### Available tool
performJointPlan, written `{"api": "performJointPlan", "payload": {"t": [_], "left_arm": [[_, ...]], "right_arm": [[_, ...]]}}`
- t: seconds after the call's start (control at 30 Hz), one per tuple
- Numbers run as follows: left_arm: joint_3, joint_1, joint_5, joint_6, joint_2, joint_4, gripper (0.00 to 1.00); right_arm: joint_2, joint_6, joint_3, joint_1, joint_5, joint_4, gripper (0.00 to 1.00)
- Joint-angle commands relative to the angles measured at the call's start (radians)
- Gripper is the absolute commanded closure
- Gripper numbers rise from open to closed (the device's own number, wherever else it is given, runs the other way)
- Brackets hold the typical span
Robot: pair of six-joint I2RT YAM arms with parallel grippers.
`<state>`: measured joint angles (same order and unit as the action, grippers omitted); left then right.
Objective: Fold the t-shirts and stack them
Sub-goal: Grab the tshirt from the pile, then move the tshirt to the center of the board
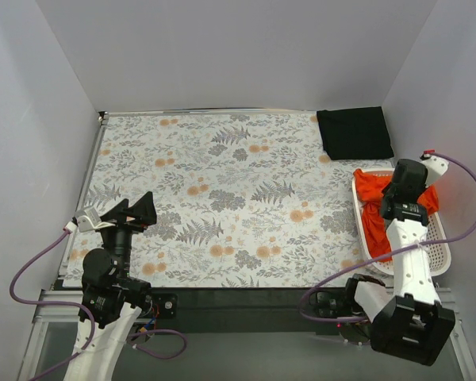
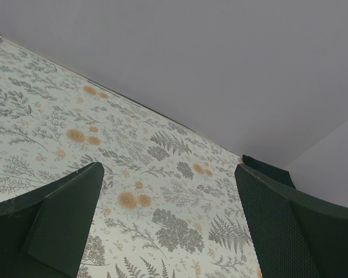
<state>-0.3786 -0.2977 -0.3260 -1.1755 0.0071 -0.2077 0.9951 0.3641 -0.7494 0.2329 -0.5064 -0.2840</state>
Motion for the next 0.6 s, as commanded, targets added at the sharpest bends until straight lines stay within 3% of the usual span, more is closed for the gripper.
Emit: {"api": "performJointPlan", "payload": {"t": [0.0, 0.1, 0.27, 0.4, 0.57], "left_arm": [[0.01, -0.004, -0.004, 0.019, -0.058, 0.013, 0.11], [0.007, -0.004, 0.001, 0.022, -0.047, 0.014, 0.11], [0.007, -0.004, 0.015, 0.028, -0.025, 0.018, 0.11], [0.001, -0.004, 0.022, 0.037, -0.012, 0.018, 0.11], [-0.006, -0.004, 0.039, 0.039, 0.031, 0.01, 0.11]], "right_arm": [[-0.082, -0.046, -0.14, -0.061, 0.162, 0.06, 0.99], [-0.031, -0.086, -0.307, -0.171, 0.241, 0.013, 0.99], [0.095, -0.149, -0.586, -0.472, 0.347, 0.012, 0.99], [0.279, -0.183, -0.761, -0.706, 0.434, 0.032, 0.99], [0.477, -0.247, -1.054, -0.892, 0.571, 0.043, 0.99]]}}
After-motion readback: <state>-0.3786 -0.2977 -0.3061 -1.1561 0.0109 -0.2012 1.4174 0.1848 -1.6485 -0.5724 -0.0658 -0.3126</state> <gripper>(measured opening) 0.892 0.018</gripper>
